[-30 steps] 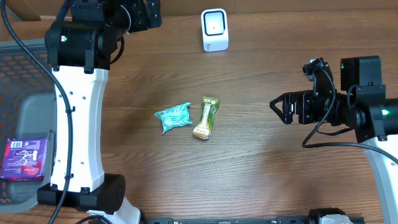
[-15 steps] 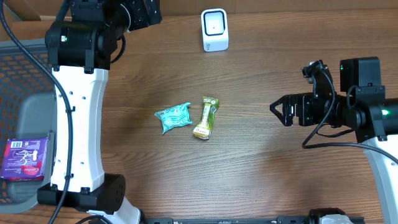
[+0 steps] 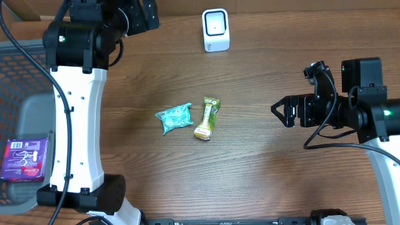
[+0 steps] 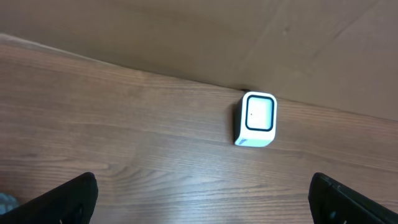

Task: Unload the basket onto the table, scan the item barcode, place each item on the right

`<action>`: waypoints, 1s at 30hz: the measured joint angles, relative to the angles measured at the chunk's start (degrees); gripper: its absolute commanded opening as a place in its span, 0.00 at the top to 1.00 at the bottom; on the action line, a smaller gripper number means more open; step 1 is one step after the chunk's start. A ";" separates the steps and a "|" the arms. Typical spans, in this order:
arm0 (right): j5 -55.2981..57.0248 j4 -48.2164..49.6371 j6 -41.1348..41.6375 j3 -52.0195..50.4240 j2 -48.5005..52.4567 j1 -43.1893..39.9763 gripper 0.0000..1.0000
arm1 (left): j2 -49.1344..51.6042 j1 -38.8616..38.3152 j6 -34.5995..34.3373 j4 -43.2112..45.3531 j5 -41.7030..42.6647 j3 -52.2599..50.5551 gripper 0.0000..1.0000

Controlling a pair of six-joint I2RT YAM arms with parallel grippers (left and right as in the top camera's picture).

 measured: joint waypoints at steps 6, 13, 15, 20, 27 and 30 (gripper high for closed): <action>-0.04 0.00 0.00 0.00 0.00 0.00 0.00 | 0.00 0.28 0.00 0.00 -0.07 0.00 0.00; -0.07 0.00 -0.02 0.00 0.00 0.00 0.00 | 0.00 0.28 0.00 0.15 -1.29 0.00 0.00; -0.04 -0.02 -0.02 0.00 0.00 0.00 0.00 | 0.00 0.28 0.00 0.15 -1.33 0.00 0.00; -0.07 -0.02 -0.02 0.00 0.00 -0.02 0.00 | 0.00 0.28 -0.02 0.15 -1.90 0.00 0.00; -0.07 -0.02 -0.02 0.00 0.00 0.00 0.00 | 0.00 1.36 -1.09 0.15 -2.60 0.00 0.00; -0.07 0.02 0.00 0.00 0.00 0.00 0.00 | 0.00 2.12 -1.31 0.07 -2.62 0.00 0.00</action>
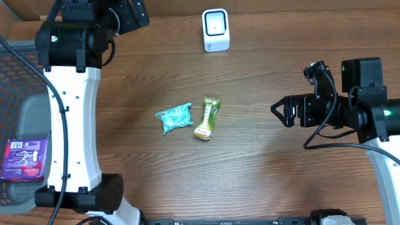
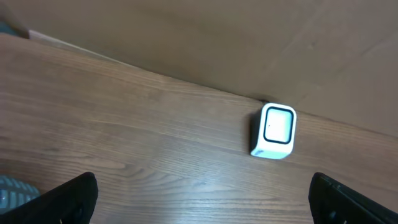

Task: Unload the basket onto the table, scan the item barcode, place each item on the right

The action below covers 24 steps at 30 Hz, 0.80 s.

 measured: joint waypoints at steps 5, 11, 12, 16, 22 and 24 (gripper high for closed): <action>0.02 0.11 -0.07 0.00 0.00 0.00 0.00 | 0.00 0.44 0.00 -1.38 -0.70 0.00 0.01; 0.00 0.13 -0.02 0.02 0.00 0.00 0.00 | 0.00 2.36 0.02 -2.49 -1.22 0.00 0.00; 0.00 0.15 -0.02 0.00 0.00 0.00 0.00 | 0.00 2.78 0.00 -2.91 -1.27 0.00 0.01; -0.02 0.37 -0.04 0.00 0.00 0.00 0.00 | 0.00 4.00 0.11 -3.32 -1.49 0.00 0.00; 0.00 0.63 -0.04 0.00 0.00 0.00 0.00 | 0.00 5.14 2.80 -5.16 -1.49 0.00 0.00; 0.00 0.68 -0.02 0.00 0.00 0.00 0.00 | 0.00 6.54 3.54 -6.80 -1.51 0.00 0.00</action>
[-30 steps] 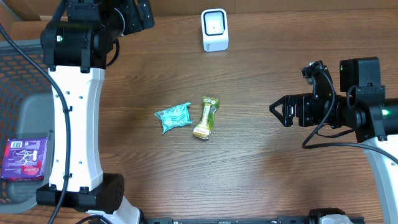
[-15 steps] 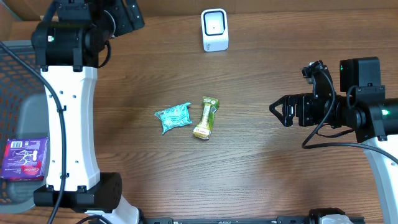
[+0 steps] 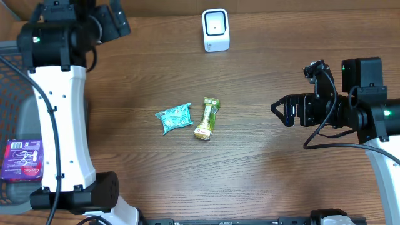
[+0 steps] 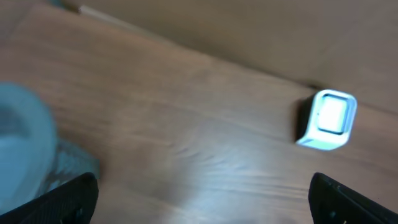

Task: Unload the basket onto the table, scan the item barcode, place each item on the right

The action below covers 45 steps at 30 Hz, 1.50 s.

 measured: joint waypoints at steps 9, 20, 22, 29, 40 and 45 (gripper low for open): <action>0.00 0.57 -0.02 0.02 0.00 0.00 0.00 | 0.00 10.95 1.14 -8.20 -0.72 0.00 0.01; 0.00 0.96 0.00 0.00 0.00 0.00 0.00 | -0.02 21.88 1.27 -10.86 1.57 0.00 0.01; 0.00 1.27 -0.02 0.00 0.00 -0.02 0.00 | -0.22 24.15 1.27 -11.54 2.23 0.00 0.00; 0.00 1.49 0.02 0.00 0.00 0.00 0.00 | -2.27 31.15 -1.73 -16.83 1.42 -0.02 0.00; 0.00 1.46 0.00 0.00 0.02 0.00 0.00 | -3.43 42.97 -8.26 -10.80 -0.63 -15.04 0.00; 0.00 1.49 -0.02 0.02 0.02 0.00 0.00 | -3.43 43.71 -9.62 -2.27 -1.75 -25.53 0.00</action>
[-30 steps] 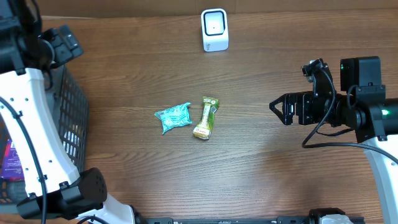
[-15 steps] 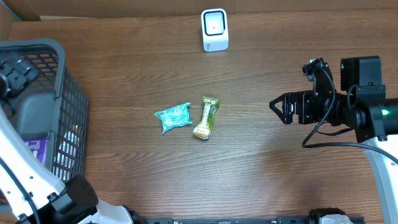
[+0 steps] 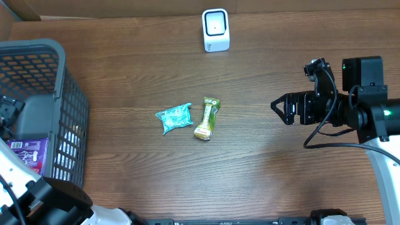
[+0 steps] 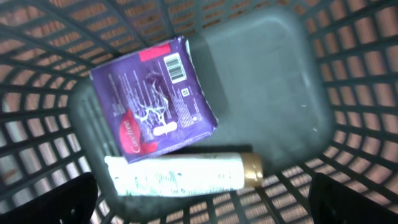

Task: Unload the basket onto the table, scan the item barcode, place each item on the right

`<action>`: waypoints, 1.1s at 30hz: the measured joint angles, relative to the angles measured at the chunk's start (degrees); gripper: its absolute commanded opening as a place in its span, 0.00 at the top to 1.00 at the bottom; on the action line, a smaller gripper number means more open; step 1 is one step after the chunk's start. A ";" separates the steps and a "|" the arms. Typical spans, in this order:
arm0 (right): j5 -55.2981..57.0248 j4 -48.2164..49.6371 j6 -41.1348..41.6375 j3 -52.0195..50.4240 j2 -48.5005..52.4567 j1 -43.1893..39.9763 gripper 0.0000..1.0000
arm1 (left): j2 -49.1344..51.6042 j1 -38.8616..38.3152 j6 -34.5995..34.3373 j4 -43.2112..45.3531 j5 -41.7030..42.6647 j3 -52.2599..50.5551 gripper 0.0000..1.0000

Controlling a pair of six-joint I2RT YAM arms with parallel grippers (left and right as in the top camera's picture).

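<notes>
My left gripper [image 4: 204,194] hangs open over the grey mesh basket [image 4: 348,93], looking straight down into it. Its dark fingertips [image 4: 78,199] show at the bottom corners of the left wrist view, empty between. On the basket floor lie a purple packet [image 4: 152,96] with a white barcode label facing up and, below it, a white tube [image 4: 180,174] with a gold cap. The white scanner [image 3: 215,29] stands at the table's back edge. My right gripper [image 3: 280,110] is open at the right, holding nothing.
A teal packet [image 3: 175,117] and a green bar wrapper [image 3: 207,117] lie side by side mid-table. The basket [image 3: 62,106] stands at the table's left edge, its walls rising around the purple packet [image 3: 28,156].
My left gripper was at the table's back left, its camera on the scanner. Now it is over the basket, facing the purple packet and the tube. It stays open; the right arm is unmoved.
My left gripper, open and empty, was near the scanner at the back of the table. At each later moment it stood further left, the scanner sliding right in its view. Now it is above the basket. The right arm and the two packets mid-table stayed put.
</notes>
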 measured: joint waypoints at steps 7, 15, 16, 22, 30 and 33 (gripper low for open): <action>0.00 0.02 0.02 -0.02 0.00 0.00 0.00 | 0.00 0.00 -0.79 13.46 -2.56 -13.53 0.04; -0.02 0.04 0.00 -0.02 0.00 -0.02 0.00 | 0.02 0.00 -0.98 23.10 -5.84 -25.64 0.08; -0.02 0.04 0.02 -0.02 0.00 0.00 0.00 | 0.02 0.00 -0.98 24.28 -5.99 -26.82 0.08; -0.02 0.04 0.00 -0.02 0.00 0.00 0.00 | 0.02 0.00 -1.01 33.03 -7.04 -33.40 0.12; 0.00 0.04 0.02 0.00 0.00 0.00 0.00 | 0.13 0.00 -1.31 38.99 -8.09 -37.75 0.82; -0.02 0.04 0.00 -0.02 0.00 -0.02 0.00 | 0.11 0.00 -1.14 39.45 -8.68 -37.73 0.96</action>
